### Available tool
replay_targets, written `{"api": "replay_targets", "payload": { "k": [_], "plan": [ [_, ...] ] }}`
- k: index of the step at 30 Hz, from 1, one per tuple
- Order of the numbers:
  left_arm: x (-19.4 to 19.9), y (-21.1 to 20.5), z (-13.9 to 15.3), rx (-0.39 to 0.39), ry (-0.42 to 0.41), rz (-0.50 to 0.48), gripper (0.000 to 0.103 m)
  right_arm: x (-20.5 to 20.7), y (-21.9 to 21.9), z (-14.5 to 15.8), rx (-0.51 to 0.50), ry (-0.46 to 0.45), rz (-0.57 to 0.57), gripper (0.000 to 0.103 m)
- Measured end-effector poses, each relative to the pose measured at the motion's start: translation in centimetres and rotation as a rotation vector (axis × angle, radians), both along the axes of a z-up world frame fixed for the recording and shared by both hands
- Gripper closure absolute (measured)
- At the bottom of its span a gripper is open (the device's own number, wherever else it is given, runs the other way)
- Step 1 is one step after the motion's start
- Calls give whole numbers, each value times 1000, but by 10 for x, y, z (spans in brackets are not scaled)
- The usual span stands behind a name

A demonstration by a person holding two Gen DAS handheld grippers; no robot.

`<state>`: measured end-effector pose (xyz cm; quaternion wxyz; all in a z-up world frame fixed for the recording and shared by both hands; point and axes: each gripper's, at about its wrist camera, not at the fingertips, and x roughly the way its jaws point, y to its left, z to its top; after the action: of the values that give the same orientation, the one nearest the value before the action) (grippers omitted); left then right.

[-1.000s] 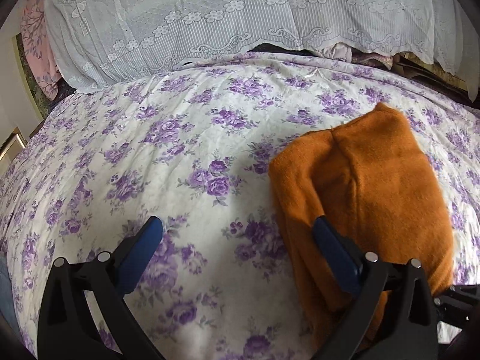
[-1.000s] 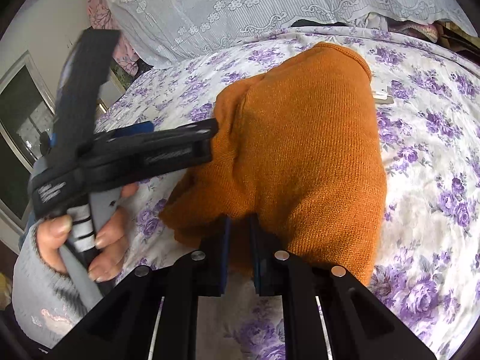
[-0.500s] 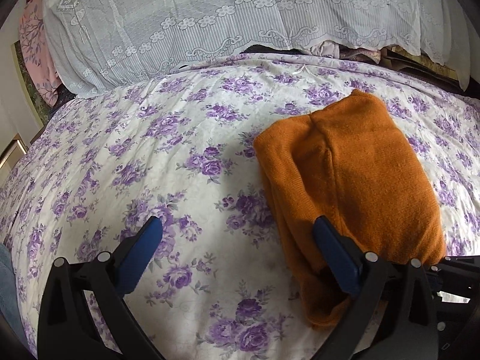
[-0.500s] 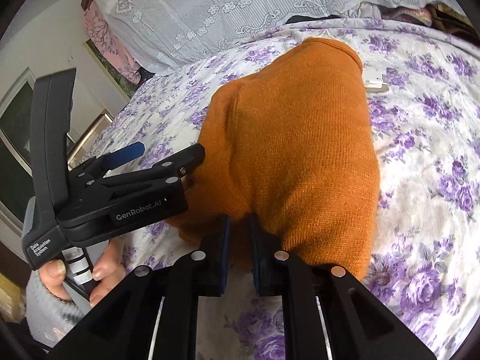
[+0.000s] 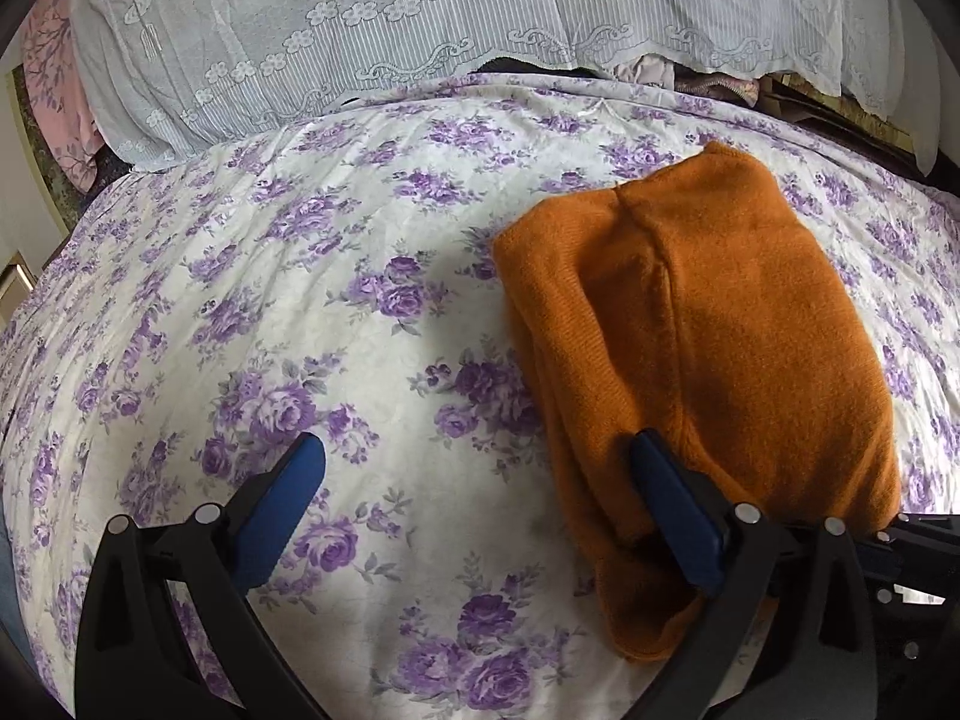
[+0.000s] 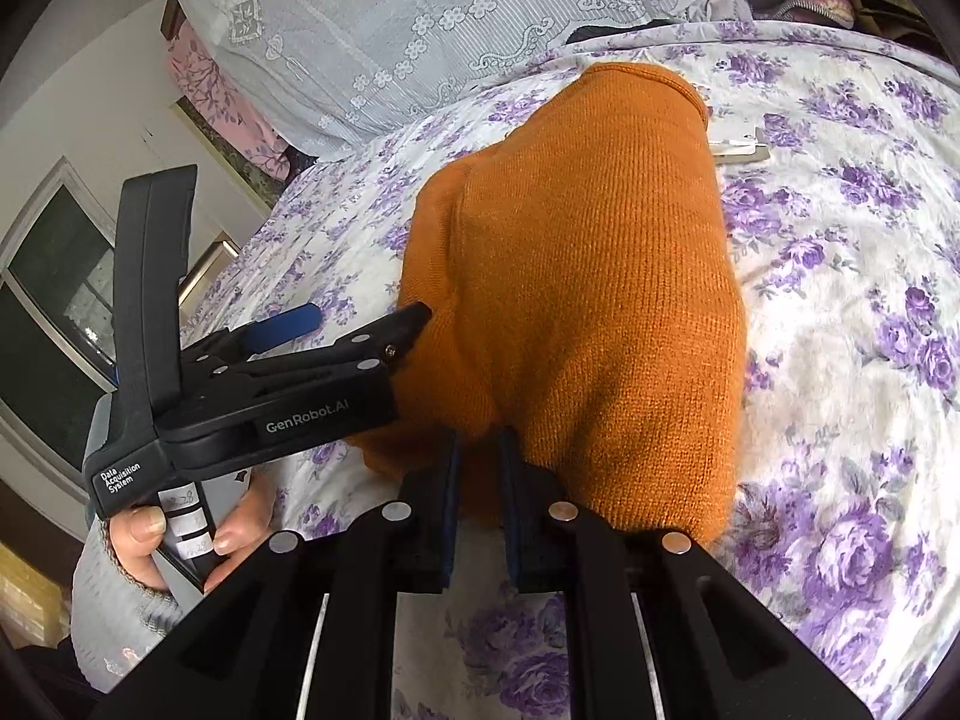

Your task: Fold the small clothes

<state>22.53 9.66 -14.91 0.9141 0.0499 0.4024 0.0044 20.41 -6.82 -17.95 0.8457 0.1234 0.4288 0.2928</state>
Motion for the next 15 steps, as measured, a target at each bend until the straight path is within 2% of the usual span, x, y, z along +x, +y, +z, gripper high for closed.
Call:
{"api": "replay_targets", "payload": {
  "k": [3, 7, 9, 11, 15],
  "plan": [
    [-7, -1, 8, 7, -41, 10, 5, -3, -2, 0, -1, -4, -3, 91],
    [-24, -3, 25, -56, -107, -33, 5, -6, -9, -1, 26, 1, -8, 91],
    [-23, -13, 17, -11, -77, -53, 5, -7, -14, -1, 44, 10, -12, 91],
    [-14, -22, -4, 43, -10, -59, 4, -8, -17, -2, 50, 18, -15, 92],
    [-12, -16, -4, -10, 1, -63, 4, -12, -26, 1, 63, 21, -28, 92]
  ]
}}
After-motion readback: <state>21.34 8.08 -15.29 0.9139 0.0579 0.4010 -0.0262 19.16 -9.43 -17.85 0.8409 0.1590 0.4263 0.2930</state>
